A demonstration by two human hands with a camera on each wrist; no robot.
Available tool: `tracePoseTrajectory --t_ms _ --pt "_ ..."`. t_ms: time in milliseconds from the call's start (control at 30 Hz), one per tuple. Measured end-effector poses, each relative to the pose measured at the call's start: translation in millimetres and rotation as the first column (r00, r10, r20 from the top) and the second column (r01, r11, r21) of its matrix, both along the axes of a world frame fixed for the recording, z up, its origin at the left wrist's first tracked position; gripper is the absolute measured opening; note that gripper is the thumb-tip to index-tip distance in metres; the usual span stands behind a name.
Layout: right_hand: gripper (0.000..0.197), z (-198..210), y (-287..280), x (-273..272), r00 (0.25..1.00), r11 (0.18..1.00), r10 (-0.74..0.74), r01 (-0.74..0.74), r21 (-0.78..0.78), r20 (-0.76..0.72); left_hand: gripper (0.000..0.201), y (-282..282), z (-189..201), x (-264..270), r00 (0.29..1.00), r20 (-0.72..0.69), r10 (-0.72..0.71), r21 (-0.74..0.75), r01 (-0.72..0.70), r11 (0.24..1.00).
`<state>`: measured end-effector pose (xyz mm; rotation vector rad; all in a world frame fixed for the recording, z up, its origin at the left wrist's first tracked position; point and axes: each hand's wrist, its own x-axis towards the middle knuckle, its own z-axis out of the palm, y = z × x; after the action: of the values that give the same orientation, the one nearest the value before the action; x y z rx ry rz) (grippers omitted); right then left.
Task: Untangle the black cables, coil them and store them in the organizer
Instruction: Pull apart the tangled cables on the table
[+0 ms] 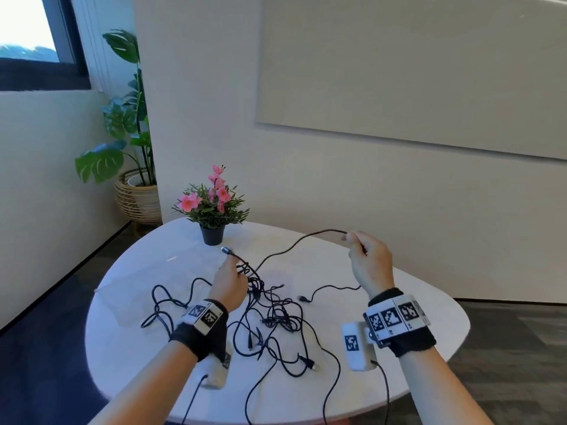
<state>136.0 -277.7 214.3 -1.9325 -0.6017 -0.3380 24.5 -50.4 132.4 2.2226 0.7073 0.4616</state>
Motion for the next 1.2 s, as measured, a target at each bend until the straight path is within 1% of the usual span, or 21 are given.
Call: tracePoseTrajectory --t_ms 67,100,200,267,333,400,467,500,567,633,667,733,767,867,900,933,1000,1100,1133,1167,1200 --pt "0.024 2.9 3.0 1.3 0.999 0.999 -0.050 0.050 0.018 0.007 0.053 -2.8 1.2 -1.5 0.965 -0.262 0.020 -0.066 -0.039 0.997" --pt "0.026 4.4 2.5 3.2 0.995 0.994 -0.104 0.103 0.040 0.009 0.050 -3.5 1.9 -5.8 0.922 -0.388 0.007 -0.024 -0.018 1.000" --pt "0.028 11.5 -1.8 6.9 0.972 0.957 -0.228 0.234 0.172 -0.056 0.043 -13.9 -4.9 -18.2 0.777 -0.622 -0.092 0.119 0.209 0.971" --pt "0.025 16.3 -2.8 3.3 0.971 0.931 -0.186 0.223 0.288 -0.152 0.048 -30.7 -16.3 -22.9 0.716 -0.680 -0.159 0.157 0.353 0.922" --pt "0.020 20.5 -2.9 -2.2 0.970 0.899 -0.123 0.199 0.390 -0.211 0.064 -50.2 -34.5 -23.9 0.653 -0.707 -0.272 0.086 0.461 0.883" --pt "0.018 23.5 -4.9 -4.8 0.974 0.874 -0.070 0.163 0.457 -0.215 0.090 -67.4 -54.1 -24.5 0.538 -0.742 -0.400 -0.014 0.583 0.812" --pt "0.018 27.0 -8.5 -6.7 0.984 0.870 -0.023 0.107 0.482 -0.178 0.104 -79.0 -67.0 -24.3 0.405 -0.813 -0.417 -0.012 0.706 0.708" --pt "0.019 28.8 -10.4 -7.5 0.987 0.871 -0.004 0.081 0.484 -0.160 0.103 -83.4 -67.9 -22.8 0.367 -0.841 -0.398 0.010 0.746 0.666" --pt "0.019 33.1 -16.1 -7.0 0.990 0.870 0.014 0.058 0.489 -0.142 0.083 -87.4 -60.9 -16.9 0.335 -0.879 -0.340 0.058 0.782 0.620" --pt "0.019 36.2 -24.5 -1.7 0.988 0.861 0.002 0.078 0.502 -0.157 0.056 -82.8 -54.1 -8.4 0.339 -0.902 -0.269 0.132 0.807 0.575" --pt "0.018 36.7 -29.8 2.2 0.986 0.856 -0.010 0.095 0.508 -0.168 0.046 -77.5 -51.4 -4.3 0.354 -0.903 -0.243 0.159 0.800 0.578" --pt "0.018 36.6 -40.7 10.6 0.984 0.861 -0.048 0.127 0.492 -0.170 0.033 -58.0 -44.4 3.8 0.390 -0.900 -0.196 0.186 0.748 0.637" --pt "0.018 35.2 -45.5 14.5 0.985 0.872 -0.070 0.138 0.470 -0.160 0.025 -45.5 -37.9 7.3 0.437 -0.884 -0.166 0.216 0.696 0.685" --pt "0.024 27.2 -55.6 22.2 0.983 0.904 -0.132 0.172 0.391 -0.127 0.020 -5.1 -19.4 16.2 0.723 -0.691 -0.018 0.413 0.414 0.811" --pt "0.027 24.7 -57.1 23.9 0.982 0.909 -0.144 0.180 0.377 -0.122 0.024 5.8 -15.1 17.0 0.785 -0.618 0.037 0.461 0.324 0.826" --pt "0.029 23.1 -58.1 24.8 0.981 0.911 -0.152 0.187 0.369 -0.121 0.026 14.7 -14.1 16.7 0.807 -0.585 0.078 0.497 0.281 0.821" --pt "0.029 21.8 -57.2 25.3 0.981 0.914 -0.152 0.185 0.361 -0.117 0.031 23.9 -17.4 12.4 0.759 -0.644 0.092 0.485 0.313 0.817" --pt "0.023 23.8 -50.0 20.9 0.994 0.935 -0.083 0.103 0.338 -0.072 0.038 17.8 -31.8 3.1 0.620 -0.784 0.029 0.351 0.404 0.845" --pt "0.022 25.1 -46.3 17.7 0.998 0.940 -0.036 0.052 0.336 -0.053 0.039 9.3 -30.7 0.3 0.608 -0.791 0.070 0.375 0.391 0.841" --pt "0.022 26.9 -42.1 13.5 0.999 0.941 0.022 -0.009 0.339 -0.034 0.044 -0.1 -27.4 -1.0 0.637 -0.759 0.135 0.445 0.355 0.822" --pt "0.022 28.7 -37.8 7.8 0.996 0.936 0.089 -0.078 0.344 -0.017 0.053 -12.4 -22.4 -1.6 0.710 -0.684 0.167 0.512 0.304 0.803"
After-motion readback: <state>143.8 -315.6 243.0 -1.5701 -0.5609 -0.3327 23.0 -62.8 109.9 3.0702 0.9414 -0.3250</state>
